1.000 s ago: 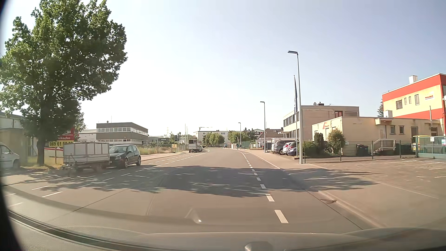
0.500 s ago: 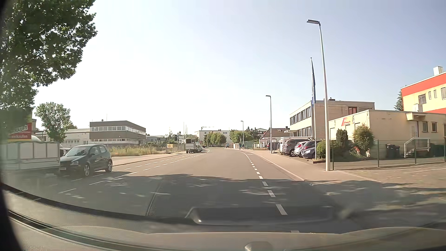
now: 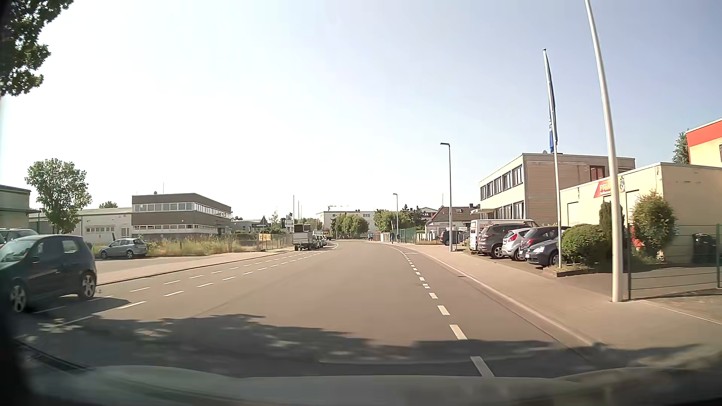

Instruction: Follow the waypoints while adhering to traffic rules and regulations

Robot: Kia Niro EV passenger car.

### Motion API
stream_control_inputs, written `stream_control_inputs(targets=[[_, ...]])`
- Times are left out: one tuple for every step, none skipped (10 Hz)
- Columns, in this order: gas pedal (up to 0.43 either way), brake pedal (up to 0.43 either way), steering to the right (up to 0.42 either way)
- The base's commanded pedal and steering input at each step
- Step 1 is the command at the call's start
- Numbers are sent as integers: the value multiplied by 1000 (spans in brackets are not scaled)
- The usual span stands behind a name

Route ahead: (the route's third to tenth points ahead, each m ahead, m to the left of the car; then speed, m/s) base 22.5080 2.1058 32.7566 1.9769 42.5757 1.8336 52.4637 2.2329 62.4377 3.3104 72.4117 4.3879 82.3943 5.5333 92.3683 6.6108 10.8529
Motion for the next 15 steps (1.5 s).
stream_control_inputs(targets=[[87, 18, -4], [87, 12, -4], [87, 18, -3], [87, 18, -3], [87, 12, -2], [87, 18, 0], [87, 18, 2], [87, 18, 3], [87, 18, 3], [87, 18, 6], [87, 12, 6], [87, 18, 6], [98, 12, 6], [98, 12, 6], [98, 18, 6]])
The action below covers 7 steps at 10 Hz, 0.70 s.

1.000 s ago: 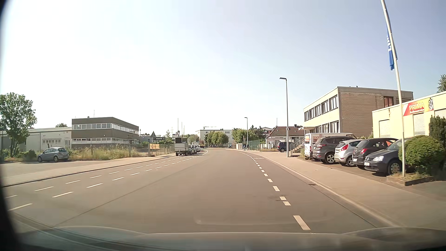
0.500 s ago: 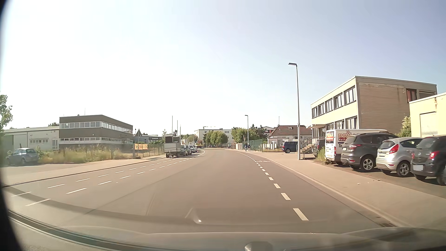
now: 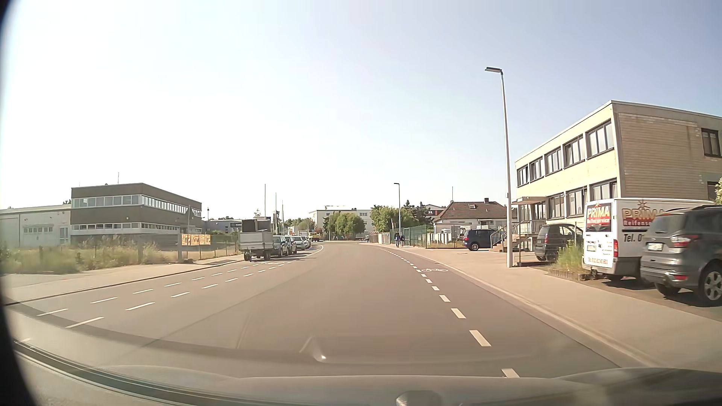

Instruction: Follow the waypoints while adhering to traffic rules and regulations

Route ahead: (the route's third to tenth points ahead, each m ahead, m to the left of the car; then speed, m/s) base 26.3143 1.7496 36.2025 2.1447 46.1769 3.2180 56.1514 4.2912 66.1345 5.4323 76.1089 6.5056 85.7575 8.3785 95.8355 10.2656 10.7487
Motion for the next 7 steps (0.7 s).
stream_control_inputs(targets=[[98, 18, 6], [98, 18, 5], [98, 18, 5], [98, 12, 5], [98, 12, 3], [98, 12, 0], [98, 18, -3]])
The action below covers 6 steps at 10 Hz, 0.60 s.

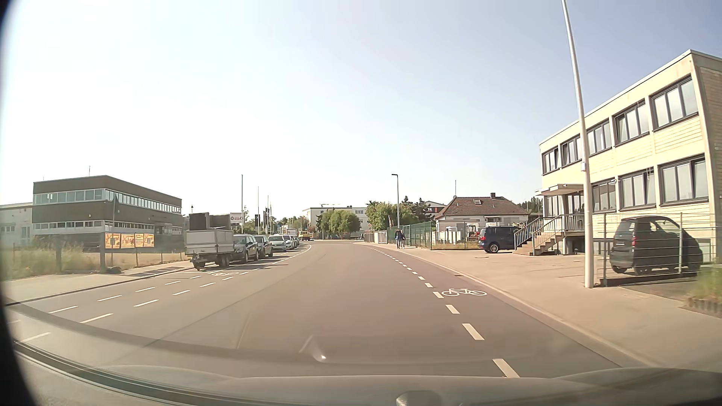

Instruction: Follow the waypoints while adhering to traffic rules and regulations

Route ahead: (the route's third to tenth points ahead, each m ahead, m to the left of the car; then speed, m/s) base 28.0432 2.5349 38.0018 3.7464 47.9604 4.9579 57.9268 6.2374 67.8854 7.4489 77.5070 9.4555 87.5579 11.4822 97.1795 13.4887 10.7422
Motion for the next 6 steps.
stream_control_inputs(targets=[[98, 12, -6], [98, 18, -7], [98, 18, -7], [98, 18, -9], [98, 18, -11], [98, 18, -13]])
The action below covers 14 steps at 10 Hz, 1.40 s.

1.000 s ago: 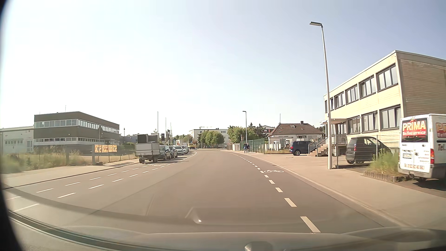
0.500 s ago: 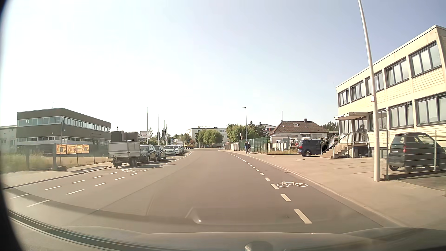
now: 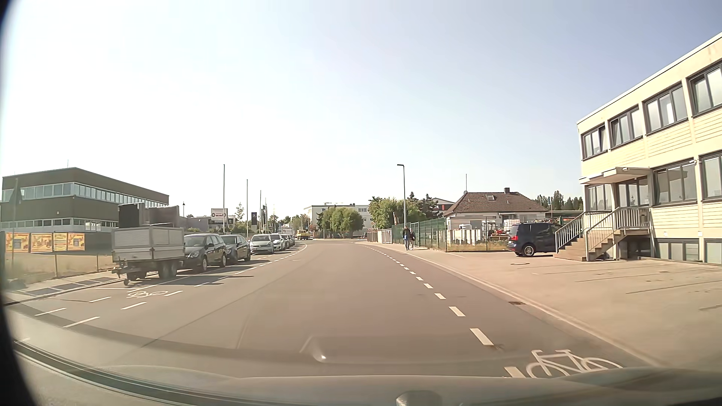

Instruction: Follow the waypoints while adhering to traffic rules and regulations

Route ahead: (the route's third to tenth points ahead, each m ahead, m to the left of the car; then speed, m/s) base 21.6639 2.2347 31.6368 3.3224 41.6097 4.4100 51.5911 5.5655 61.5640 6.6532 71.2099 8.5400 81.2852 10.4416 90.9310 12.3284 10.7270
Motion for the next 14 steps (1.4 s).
stream_control_inputs(targets=[[98, 18, -13], [98, 18, -13], [98, 18, -13], [87, 18, -13], [79, 12, -13], [79, 18, -13], [79, 18, -13], [79, 18, -13], [79, 12, -13], [79, 12, -13], [79, 18, -12], [79, 18, -12], [79, 18, -12], [79, 12, -12]])
